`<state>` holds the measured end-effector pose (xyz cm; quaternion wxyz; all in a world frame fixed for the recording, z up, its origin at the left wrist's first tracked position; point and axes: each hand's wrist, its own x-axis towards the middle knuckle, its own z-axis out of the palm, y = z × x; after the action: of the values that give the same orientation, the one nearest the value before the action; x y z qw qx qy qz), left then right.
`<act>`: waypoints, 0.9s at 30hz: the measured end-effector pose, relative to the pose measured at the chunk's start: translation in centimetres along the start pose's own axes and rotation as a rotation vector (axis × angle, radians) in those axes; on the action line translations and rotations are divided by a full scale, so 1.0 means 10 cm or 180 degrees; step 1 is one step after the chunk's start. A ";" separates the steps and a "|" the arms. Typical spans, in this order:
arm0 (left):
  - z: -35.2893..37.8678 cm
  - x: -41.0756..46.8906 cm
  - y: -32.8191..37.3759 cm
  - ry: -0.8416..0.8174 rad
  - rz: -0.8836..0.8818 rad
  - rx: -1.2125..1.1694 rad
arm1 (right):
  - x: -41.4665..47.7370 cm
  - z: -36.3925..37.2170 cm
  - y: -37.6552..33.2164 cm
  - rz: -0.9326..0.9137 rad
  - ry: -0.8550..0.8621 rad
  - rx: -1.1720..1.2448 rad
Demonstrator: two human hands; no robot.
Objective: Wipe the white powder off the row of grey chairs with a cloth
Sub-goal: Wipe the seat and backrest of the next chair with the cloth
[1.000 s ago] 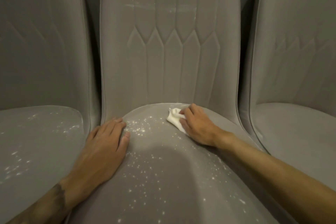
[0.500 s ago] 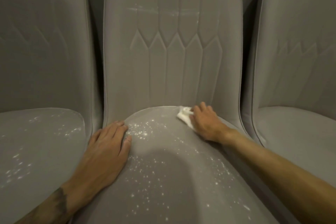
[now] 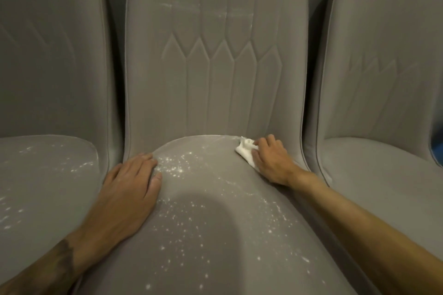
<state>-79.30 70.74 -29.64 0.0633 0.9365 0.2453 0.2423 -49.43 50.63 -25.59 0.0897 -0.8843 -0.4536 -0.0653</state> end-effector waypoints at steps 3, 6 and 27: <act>0.00 0.00 -0.01 0.0017 0.0066 0.0017 | -0.27 0.00 -0.22 -0.0628 -0.0129 0.0441; 0.00 0.01 -0.03 -0.0003 0.0112 0.0092 | -0.46 -0.12 -0.09 -0.0955 -0.0271 0.0498; -0.07 0.04 0.03 -0.0150 -0.0195 -0.0218 | -0.76 -0.16 -0.06 -0.0700 -0.0023 0.0454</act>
<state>-79.22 70.62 -28.76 0.1085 0.9313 0.2638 0.2264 -54.36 44.65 -25.41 0.1430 -0.8208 -0.5516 -0.0392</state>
